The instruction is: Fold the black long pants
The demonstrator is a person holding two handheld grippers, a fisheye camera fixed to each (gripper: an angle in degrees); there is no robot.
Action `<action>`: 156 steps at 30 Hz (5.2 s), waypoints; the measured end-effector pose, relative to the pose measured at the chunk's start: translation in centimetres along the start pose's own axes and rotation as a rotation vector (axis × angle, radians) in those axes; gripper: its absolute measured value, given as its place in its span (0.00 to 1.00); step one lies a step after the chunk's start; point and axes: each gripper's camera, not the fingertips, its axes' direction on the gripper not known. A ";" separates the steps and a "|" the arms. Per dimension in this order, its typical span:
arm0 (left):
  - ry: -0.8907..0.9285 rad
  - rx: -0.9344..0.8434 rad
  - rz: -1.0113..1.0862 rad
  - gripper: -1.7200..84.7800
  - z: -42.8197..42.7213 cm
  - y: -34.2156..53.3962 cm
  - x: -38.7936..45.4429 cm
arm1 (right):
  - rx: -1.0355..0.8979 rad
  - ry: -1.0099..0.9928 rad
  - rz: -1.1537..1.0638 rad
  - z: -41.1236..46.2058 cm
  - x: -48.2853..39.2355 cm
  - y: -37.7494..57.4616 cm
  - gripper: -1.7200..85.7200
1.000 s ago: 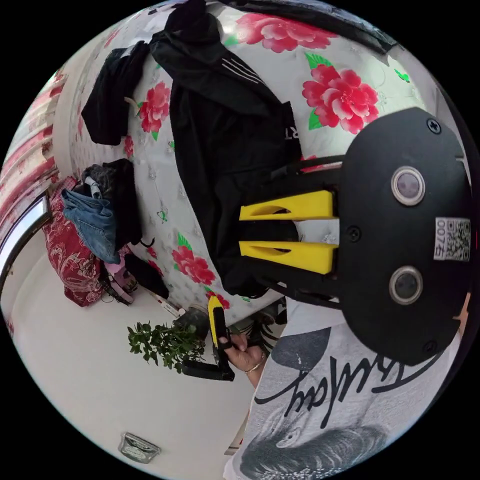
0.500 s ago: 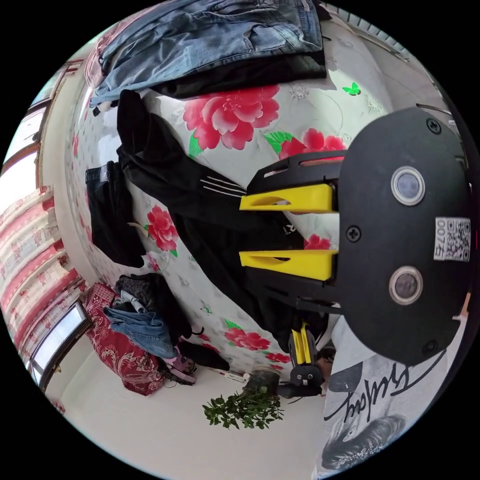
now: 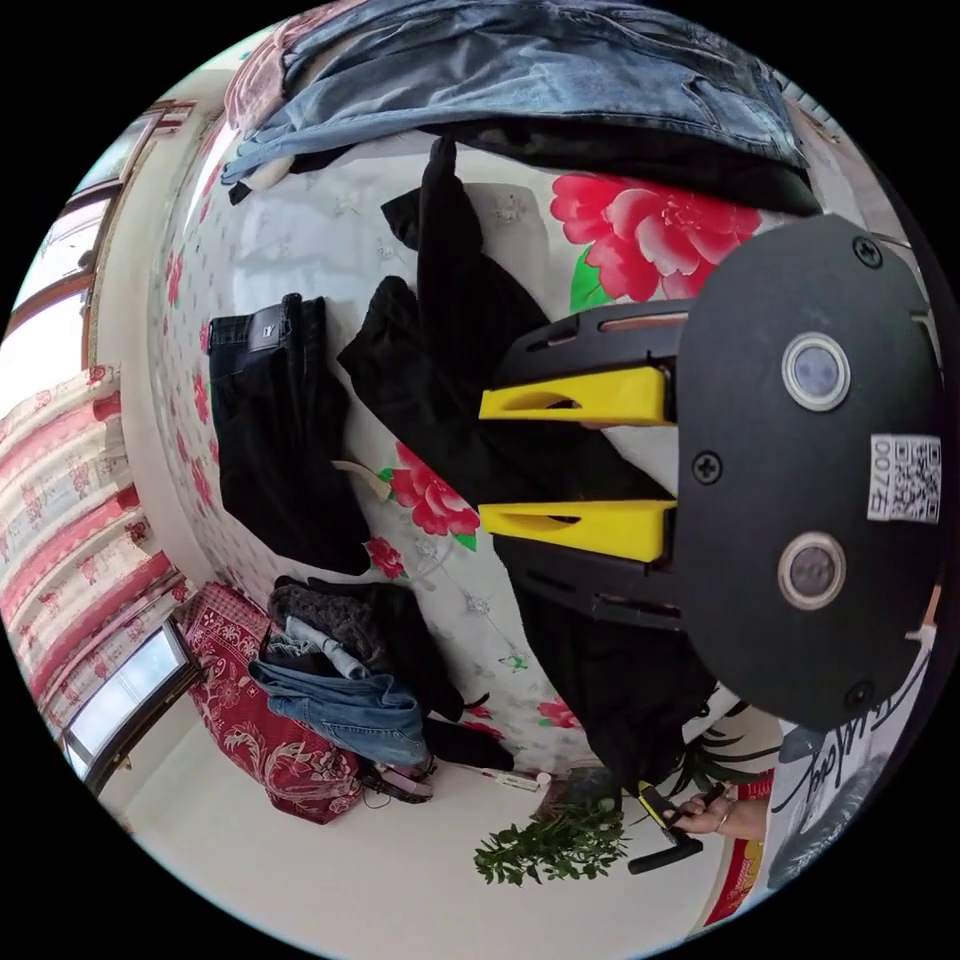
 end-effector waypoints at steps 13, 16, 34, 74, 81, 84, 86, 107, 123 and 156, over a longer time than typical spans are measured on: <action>0.067 0.072 -0.120 0.05 -1.0 -5.4 -1.2 | -0.239 0.323 -0.154 8.9 -0.9 -8.3 0.04; 0.110 0.120 -0.091 0.04 -1.8 -8.6 -1.5 | -0.194 0.279 -0.166 5.6 0.0 -8.8 0.03; 0.075 -0.003 0.334 0.10 -7.7 -0.1 1.1 | 0.322 0.074 0.210 -26.6 14.4 19.6 0.03; -0.157 -0.026 -0.202 0.04 -6.6 2.3 2.2 | 0.172 0.430 0.379 -26.6 23.2 18.2 0.07; -0.071 -0.065 -0.151 0.12 -2.4 -7.7 3.8 | 0.047 0.060 0.379 -17.9 24.4 2.7 0.15; -0.076 -0.061 -0.174 0.12 -0.5 -11.7 3.9 | -0.027 -0.046 0.479 -13.9 25.8 -1.8 0.15; -0.073 -0.096 -0.211 0.12 1.4 -14.2 3.2 | -0.061 -0.065 0.550 -11.7 26.5 -4.3 0.12; -0.112 -0.146 -0.155 0.09 -1.6 -11.9 0.8 | -0.003 0.222 0.304 -22.4 24.0 0.0 0.08; -0.138 -0.316 -0.037 0.10 6.0 -18.8 0.2 | -0.275 0.469 -0.017 -9.6 16.7 -10.5 0.03; -0.041 -0.107 -0.145 0.11 2.6 -15.8 0.0 | 0.047 0.293 0.241 -16.8 23.1 -9.2 0.11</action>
